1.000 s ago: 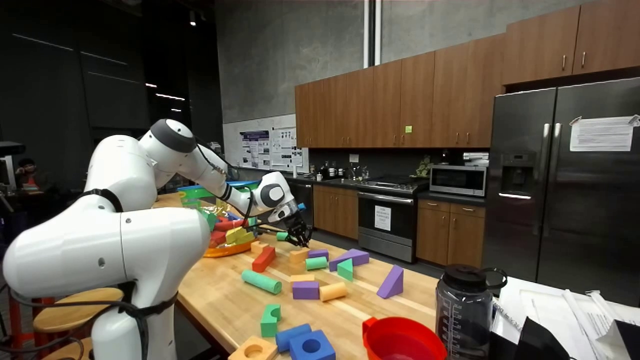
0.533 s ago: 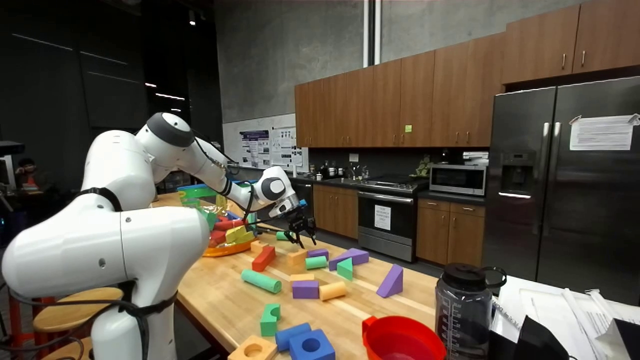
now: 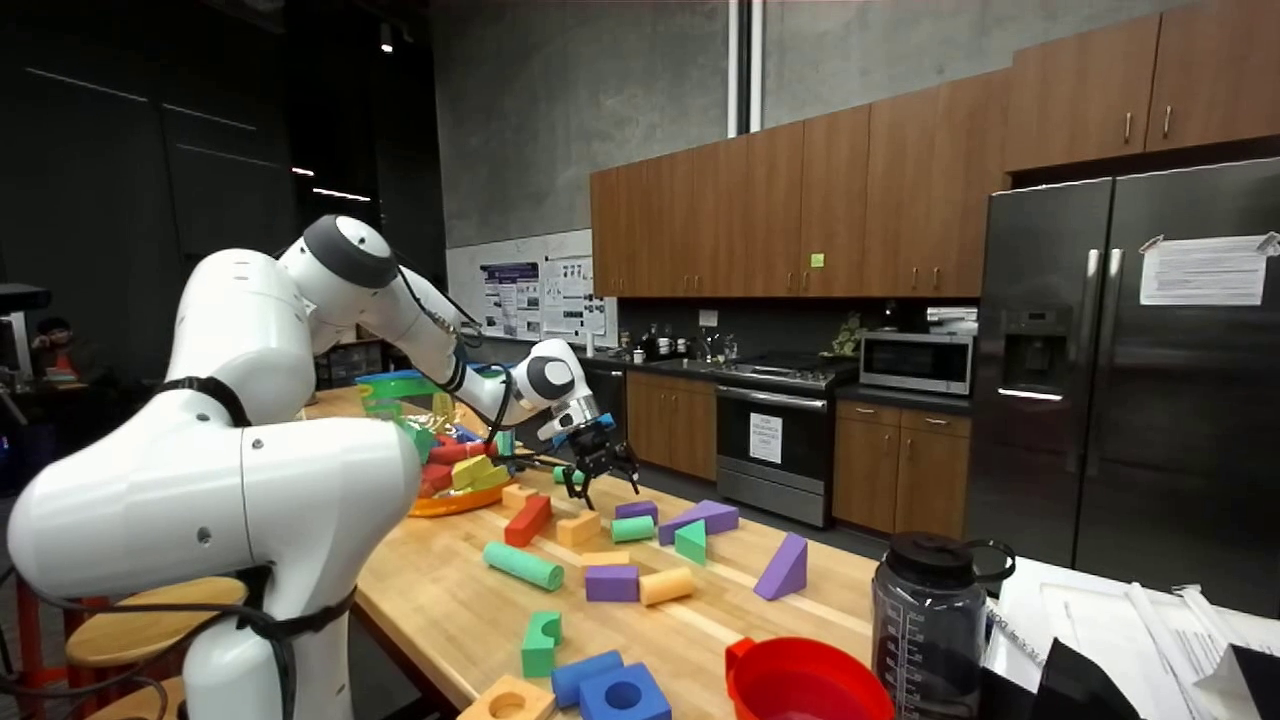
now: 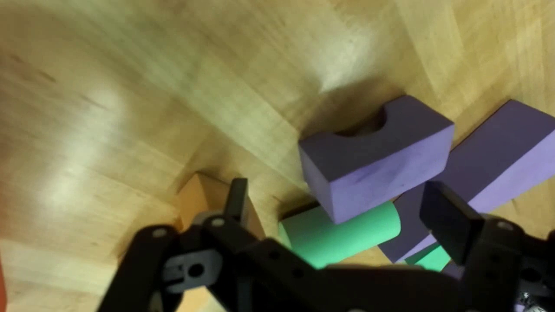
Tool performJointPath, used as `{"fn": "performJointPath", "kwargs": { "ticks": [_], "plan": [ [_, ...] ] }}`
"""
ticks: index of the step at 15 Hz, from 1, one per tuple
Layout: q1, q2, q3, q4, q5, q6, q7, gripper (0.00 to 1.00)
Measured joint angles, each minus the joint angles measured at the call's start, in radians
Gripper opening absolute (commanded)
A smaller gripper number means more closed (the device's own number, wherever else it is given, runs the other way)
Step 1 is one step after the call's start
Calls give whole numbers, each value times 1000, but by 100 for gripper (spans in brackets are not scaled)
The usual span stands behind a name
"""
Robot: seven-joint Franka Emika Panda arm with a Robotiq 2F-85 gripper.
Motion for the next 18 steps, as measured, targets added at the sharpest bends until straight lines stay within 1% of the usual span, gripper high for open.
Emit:
{"fn": "performJointPath", "kwargs": {
  "ticks": [1, 7, 9, 11, 14, 18],
  "plan": [
    [-4, -9, 10, -4, -5, -16, -5, 100],
    [9, -35, -2, -14, 11, -94, -10, 100],
    [25, -76, -14, -29, 25, -127, -16, 100],
    [35, -142, -9, -51, 15, -151, -12, 100],
    [67, -220, -33, -87, 33, -203, -14, 100],
    [73, -256, -42, -134, 106, -201, -11, 100]
  ]
}}
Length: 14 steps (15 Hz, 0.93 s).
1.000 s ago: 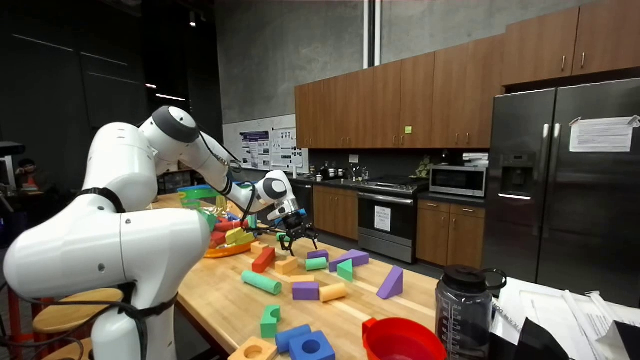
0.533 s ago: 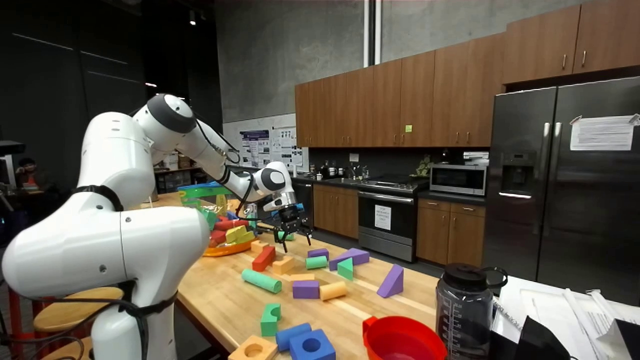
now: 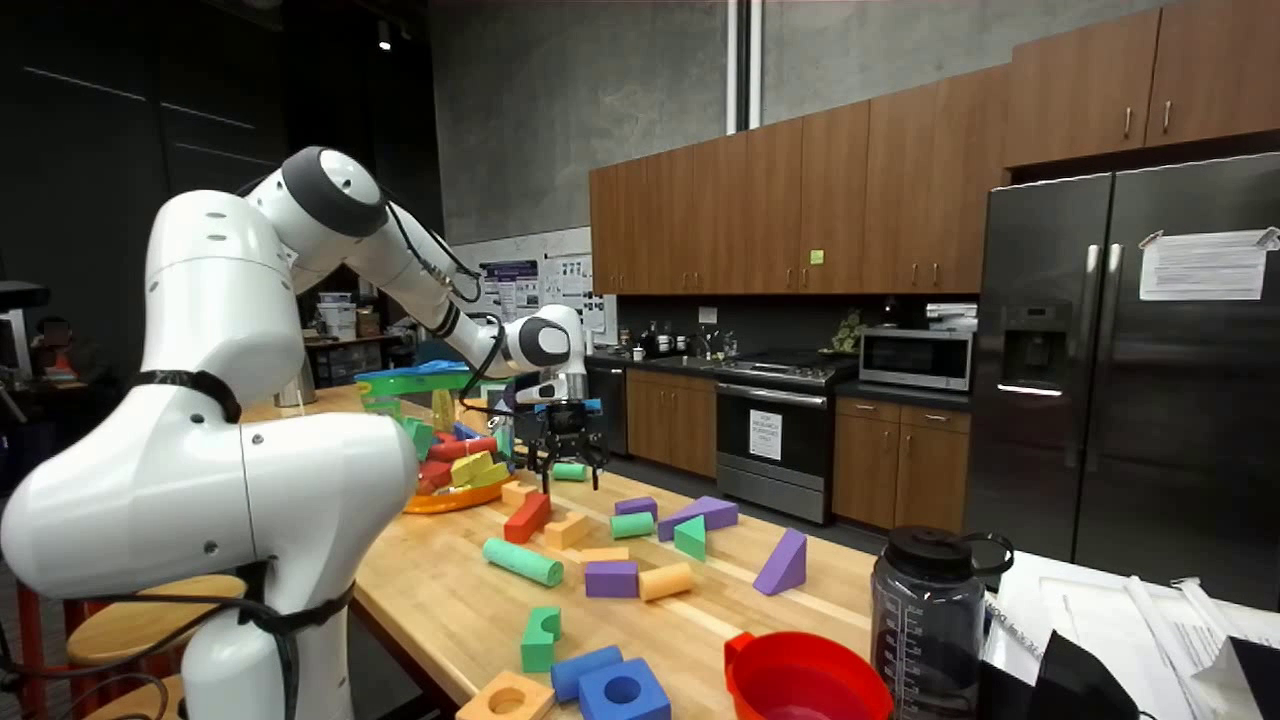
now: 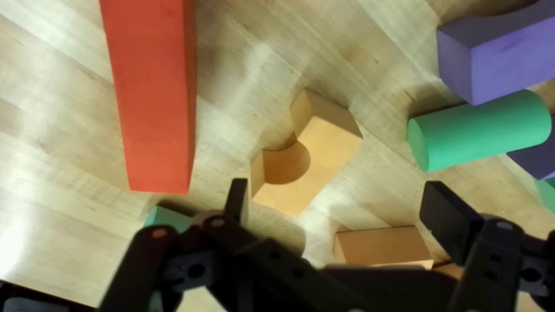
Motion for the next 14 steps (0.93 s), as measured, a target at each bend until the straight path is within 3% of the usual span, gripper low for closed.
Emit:
{"fn": "performJointPath", "kwargs": {
  "ticks": [5, 12, 13, 14],
  "plan": [
    [-23, 17, 24, -44, 99, 56, 0, 100],
    [-82, 92, 120, -40, 204, 139, -1, 100],
    [-88, 100, 123, -34, 208, 144, -2, 92],
    [-93, 107, 127, -31, 211, 148, -2, 74]
  ]
}}
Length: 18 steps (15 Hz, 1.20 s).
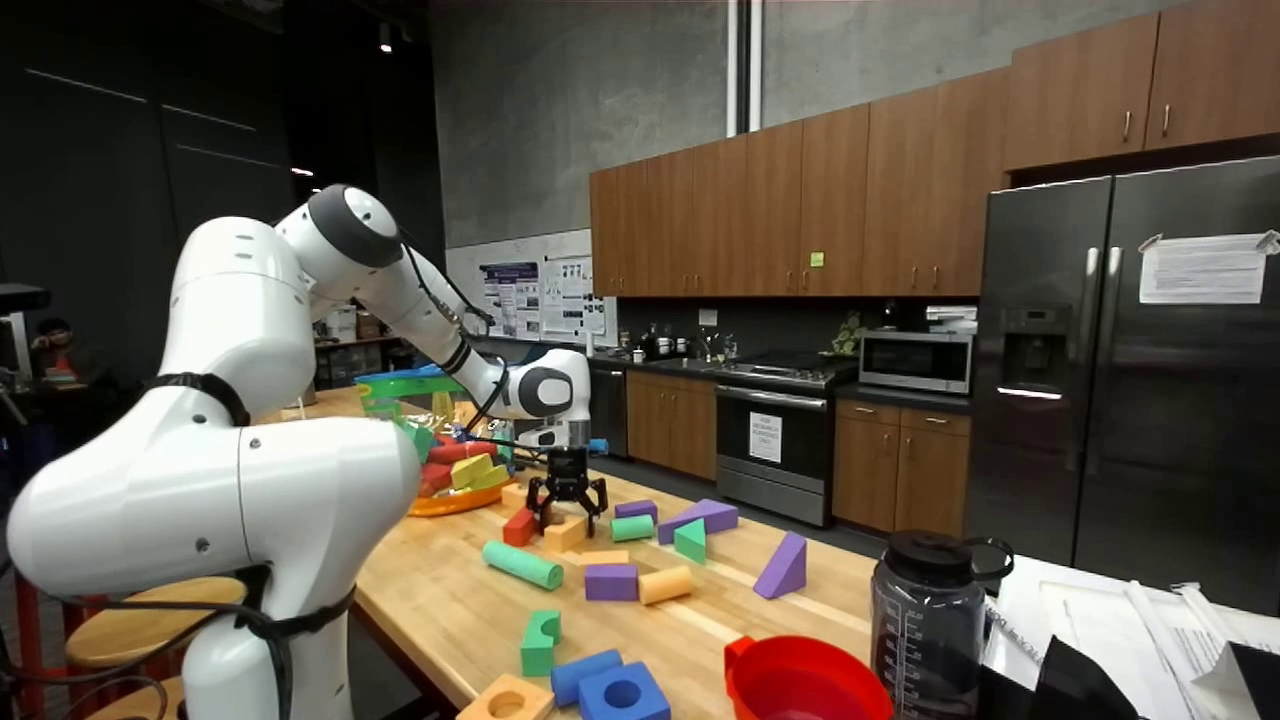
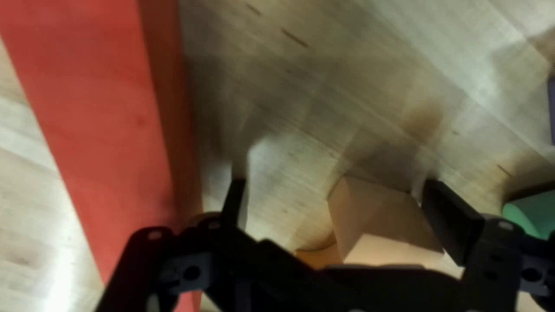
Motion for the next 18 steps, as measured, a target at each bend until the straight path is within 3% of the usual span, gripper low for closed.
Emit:
{"fn": "performJointPath", "kwargs": {
  "ticks": [4, 8, 18],
  "plan": [
    [2, -7, 0, 7, 1, -13, 0, 53],
    [14, -11, -26, 7, -1, -7, 1, 16],
    [48, -9, -144, -7, -68, 5, 1, 16]
  ]
}}
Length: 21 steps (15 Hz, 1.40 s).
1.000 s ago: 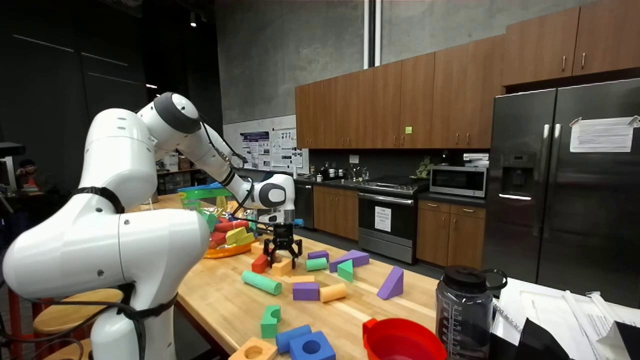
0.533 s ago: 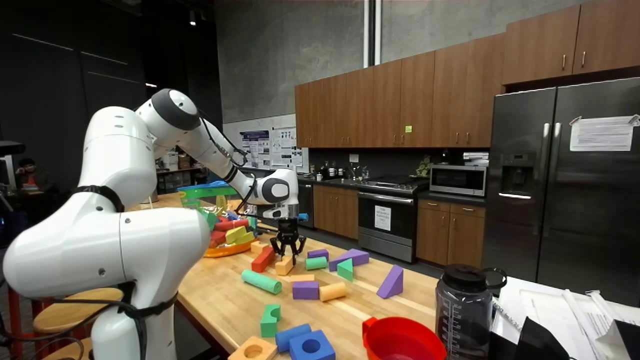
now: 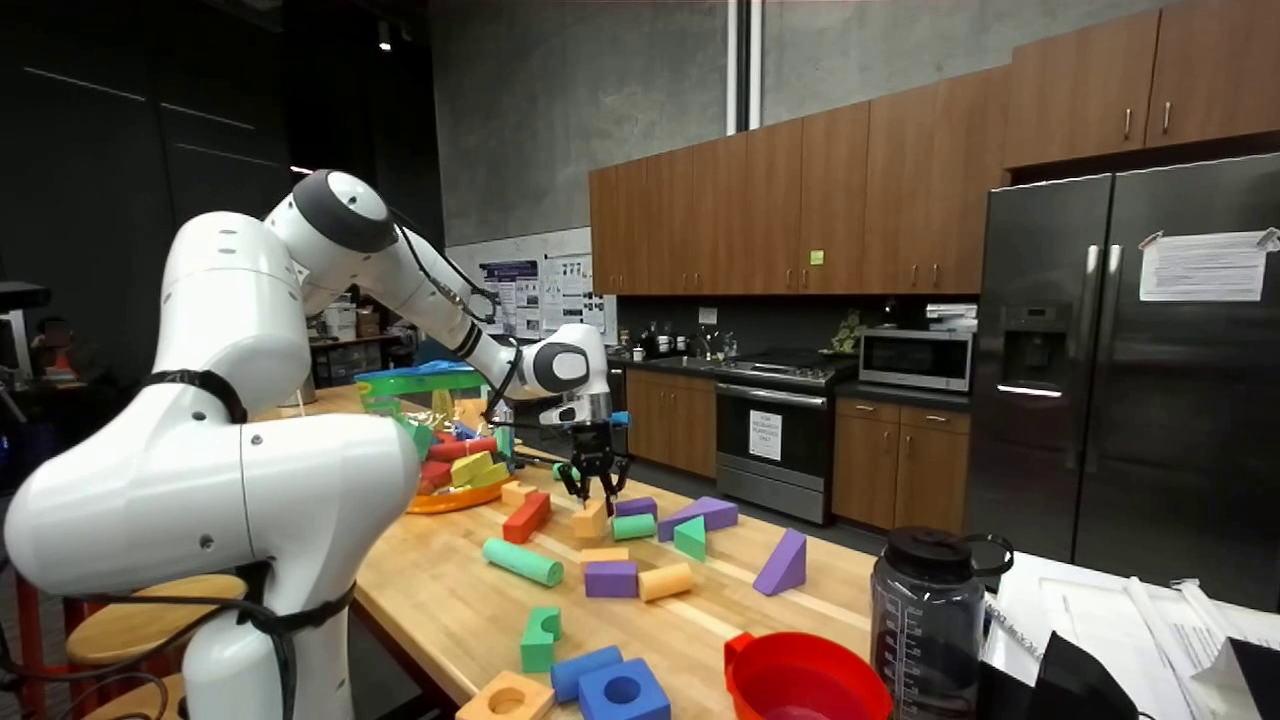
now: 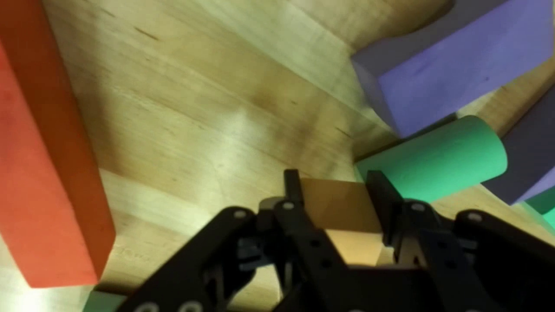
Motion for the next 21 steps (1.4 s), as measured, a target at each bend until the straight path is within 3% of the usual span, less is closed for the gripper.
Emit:
{"fn": "performJointPath", "kwargs": {
  "ticks": [6, 8, 11, 14, 17, 21],
  "plan": [
    [152, -15, -125, -3, -117, -15, -3, 16],
    [191, -40, -141, -3, -212, -35, 6, 16],
    [276, -54, -220, -1, -300, -95, 0, 16],
    [322, -97, -265, 27, -471, -149, 1, 16],
    [328, -157, -255, 80, -629, -238, -2, 16],
    [320, -249, -147, 139, -759, -314, -2, 16]
  ]
}}
